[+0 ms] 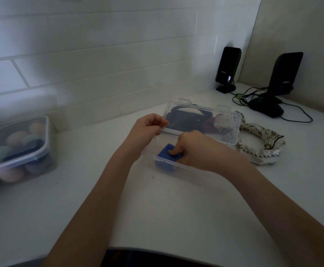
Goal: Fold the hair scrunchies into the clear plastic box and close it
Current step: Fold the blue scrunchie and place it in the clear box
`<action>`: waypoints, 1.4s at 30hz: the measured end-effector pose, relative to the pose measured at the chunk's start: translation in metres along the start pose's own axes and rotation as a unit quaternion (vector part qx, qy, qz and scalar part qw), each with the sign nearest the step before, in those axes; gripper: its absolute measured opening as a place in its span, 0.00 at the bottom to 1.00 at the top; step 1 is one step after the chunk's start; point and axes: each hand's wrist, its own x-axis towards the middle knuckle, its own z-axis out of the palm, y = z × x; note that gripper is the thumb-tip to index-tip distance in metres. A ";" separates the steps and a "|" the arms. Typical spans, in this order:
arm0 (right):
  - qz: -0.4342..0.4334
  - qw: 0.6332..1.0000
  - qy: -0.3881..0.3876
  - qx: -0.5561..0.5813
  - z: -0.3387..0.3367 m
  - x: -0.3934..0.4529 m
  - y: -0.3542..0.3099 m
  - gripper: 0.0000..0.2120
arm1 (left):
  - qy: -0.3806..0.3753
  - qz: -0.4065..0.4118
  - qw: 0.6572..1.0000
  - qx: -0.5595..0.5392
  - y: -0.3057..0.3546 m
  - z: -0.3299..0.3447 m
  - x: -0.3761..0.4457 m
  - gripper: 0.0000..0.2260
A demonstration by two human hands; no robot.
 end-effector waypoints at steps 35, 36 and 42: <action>0.023 0.958 0.076 0.275 -0.019 -0.008 0.009 0.15 | 0.053 0.050 0.994 0.082 0.002 -0.009 -0.021 0.17; 0.035 0.936 0.152 0.317 -0.025 -0.015 0.016 0.14 | 0.068 0.054 0.992 0.090 0.001 -0.012 -0.023 0.17; 0.218 0.778 0.498 0.316 -0.036 -0.035 0.082 0.06 | 0.176 0.002 0.984 0.006 -0.008 -0.029 -0.029 0.18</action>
